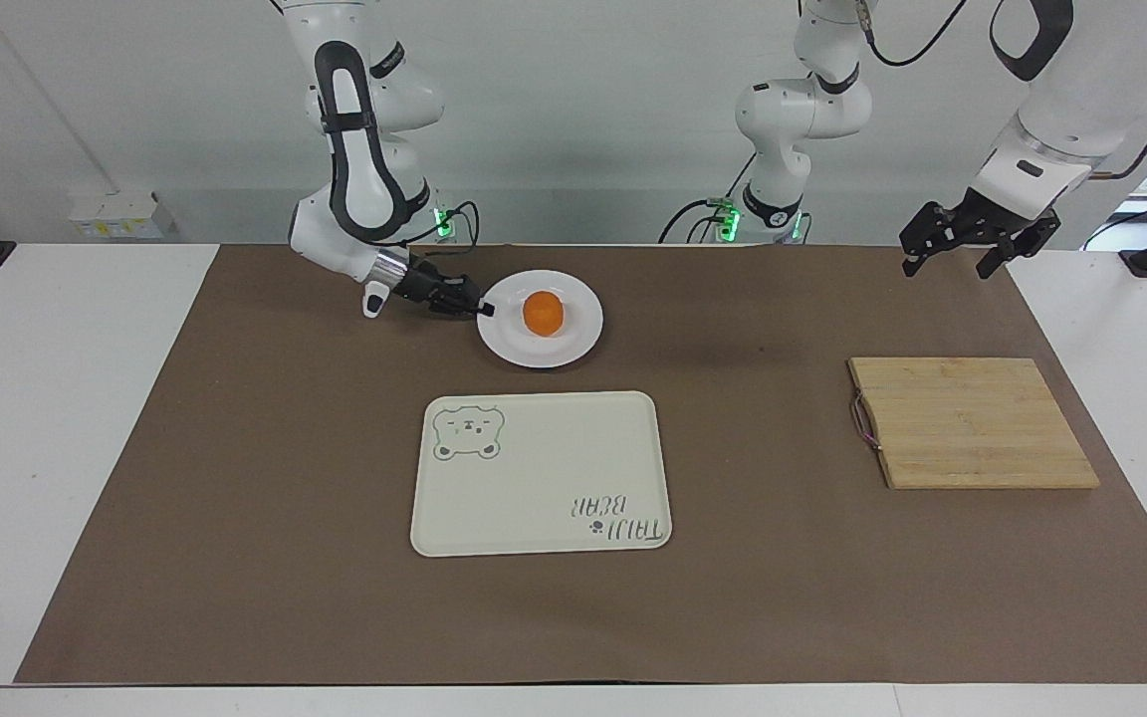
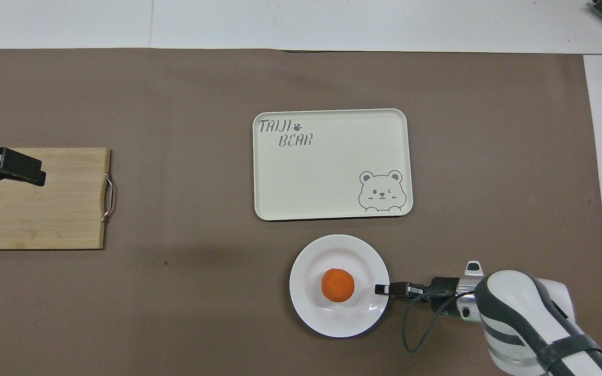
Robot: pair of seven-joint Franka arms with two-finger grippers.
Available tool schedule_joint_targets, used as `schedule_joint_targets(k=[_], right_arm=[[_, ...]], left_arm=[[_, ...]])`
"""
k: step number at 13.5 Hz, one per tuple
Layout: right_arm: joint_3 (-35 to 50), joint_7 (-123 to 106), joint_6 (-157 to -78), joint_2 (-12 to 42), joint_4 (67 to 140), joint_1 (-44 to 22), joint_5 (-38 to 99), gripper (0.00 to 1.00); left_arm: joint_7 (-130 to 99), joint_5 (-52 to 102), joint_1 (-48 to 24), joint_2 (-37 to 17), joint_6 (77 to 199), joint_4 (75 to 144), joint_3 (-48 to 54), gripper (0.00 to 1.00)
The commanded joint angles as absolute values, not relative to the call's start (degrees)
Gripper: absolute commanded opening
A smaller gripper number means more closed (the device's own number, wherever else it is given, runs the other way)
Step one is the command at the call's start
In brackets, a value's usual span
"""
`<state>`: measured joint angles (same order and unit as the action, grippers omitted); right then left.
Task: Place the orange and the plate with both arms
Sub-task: 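Grasp the plate rim with the right gripper, then slide the plate with the right gripper onto the bear tray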
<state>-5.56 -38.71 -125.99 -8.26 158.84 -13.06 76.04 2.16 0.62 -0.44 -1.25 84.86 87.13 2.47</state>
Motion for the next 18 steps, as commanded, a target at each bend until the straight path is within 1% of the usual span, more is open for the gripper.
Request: schedule_joint_targets(k=[1,8,11,13,16,18], right_arm=[[-5.4,-40.9,-127.5,-7.7,159.3,-13.4,78.3,0.0],[-5.5,-46.5,-125.7,-6.1,155.7,-12.5,79.5,0.0],[-5.6,-46.5,-125.7,-5.8,152.5,-12.5,79.5,0.0],[-5.6,-46.4,-125.2,-3.5,148.7,-12.3,79.5,0.0],[-5.8,-44.4,-125.1,1.4,141.3,-12.1,79.5,0.0],[-5.8,-41.3,-123.8,4.5,136.1,-10.8,79.0,0.0]], left_arm=[[2.5,-0.3,-0.3,-1.2,83.8,86.6,2.5,1.0],[2.5,-0.3,-0.2,-1.2,83.8,86.6,2.6,1.0],[2.5,-0.3,-0.3,-1.2,83.8,86.6,2.6,1.0],[2.5,-0.3,-0.3,-1.2,83.8,86.6,2.6,1.0],[2.5,-0.3,-0.3,-1.2,83.8,86.6,2.6,1.0],[2.5,-0.3,-0.3,-1.2,83.8,86.6,2.5,1.0]])
